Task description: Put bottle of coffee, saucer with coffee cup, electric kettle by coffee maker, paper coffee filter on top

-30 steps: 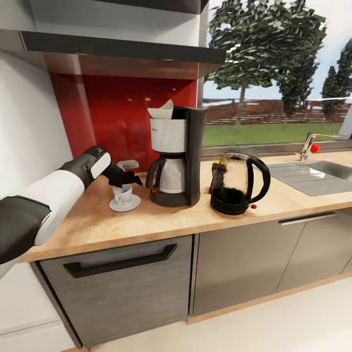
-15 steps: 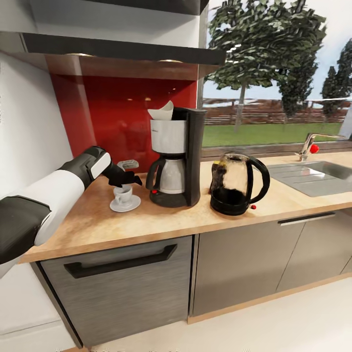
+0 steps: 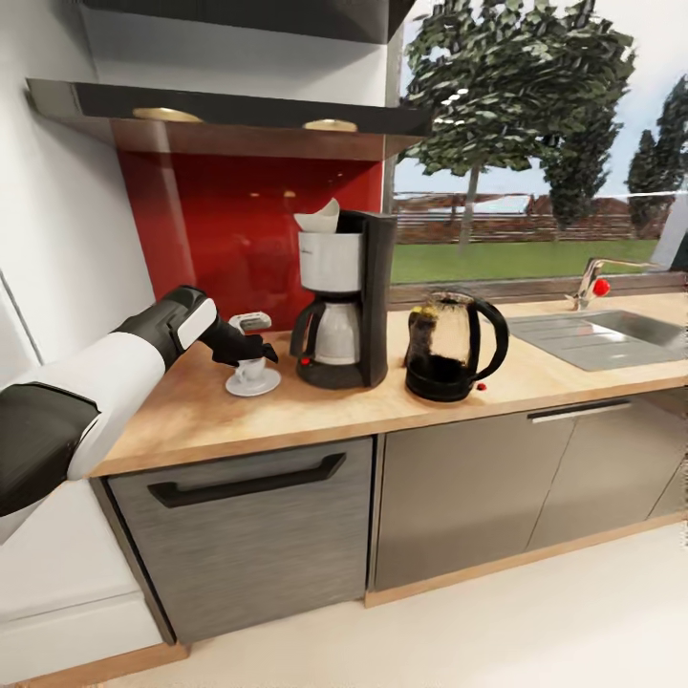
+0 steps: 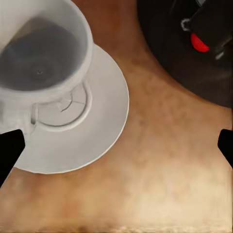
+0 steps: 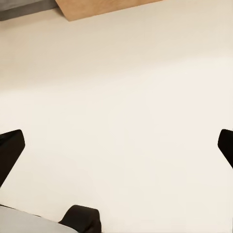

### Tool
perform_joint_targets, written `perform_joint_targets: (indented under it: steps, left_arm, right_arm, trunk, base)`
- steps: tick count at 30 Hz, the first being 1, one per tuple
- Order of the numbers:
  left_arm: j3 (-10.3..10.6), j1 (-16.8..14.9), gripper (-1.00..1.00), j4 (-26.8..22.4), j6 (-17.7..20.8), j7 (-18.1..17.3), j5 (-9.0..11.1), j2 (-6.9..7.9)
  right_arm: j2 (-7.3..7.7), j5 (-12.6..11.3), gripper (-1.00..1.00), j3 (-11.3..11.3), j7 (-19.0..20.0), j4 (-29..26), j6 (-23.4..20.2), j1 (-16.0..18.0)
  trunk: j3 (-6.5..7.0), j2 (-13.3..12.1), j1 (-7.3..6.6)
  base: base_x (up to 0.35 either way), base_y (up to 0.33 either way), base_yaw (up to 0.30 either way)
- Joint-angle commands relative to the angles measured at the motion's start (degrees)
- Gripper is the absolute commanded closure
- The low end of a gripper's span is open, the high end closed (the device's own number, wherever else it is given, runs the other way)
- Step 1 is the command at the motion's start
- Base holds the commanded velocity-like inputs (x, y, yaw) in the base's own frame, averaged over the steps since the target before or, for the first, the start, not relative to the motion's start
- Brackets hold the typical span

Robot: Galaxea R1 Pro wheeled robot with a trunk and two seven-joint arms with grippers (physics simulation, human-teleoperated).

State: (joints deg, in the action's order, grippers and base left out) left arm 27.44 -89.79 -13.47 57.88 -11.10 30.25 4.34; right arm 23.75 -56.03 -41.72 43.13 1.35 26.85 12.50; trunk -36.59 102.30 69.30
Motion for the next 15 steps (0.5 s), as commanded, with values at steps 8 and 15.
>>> perform_joint_targets:
  steps: [8, 15]
  left_arm:
    - [0.3, 0.0, -1.00, 0.0, 0.1, -4.7, -0.2, 0.09]
    - [0.6, 0.0, -1.00, 1.0, -0.1, -15.4, -0.4, 0.16]
  right_arm:
    - [-0.02, -0.5, -1.00, -0.5, 0.2, 0.1, 0.2, 0.1]
    - [-0.02, -0.5, -1.00, -0.5, 0.2, 0.1, 0.2, 0.1]
  trunk:
    - [-0.06, 0.0, -0.03]
    - [-0.06, 0.0, -0.03]
  base:
    - [-0.085, 0.000, 0.000]
    - [-0.165, 0.000, 0.000]
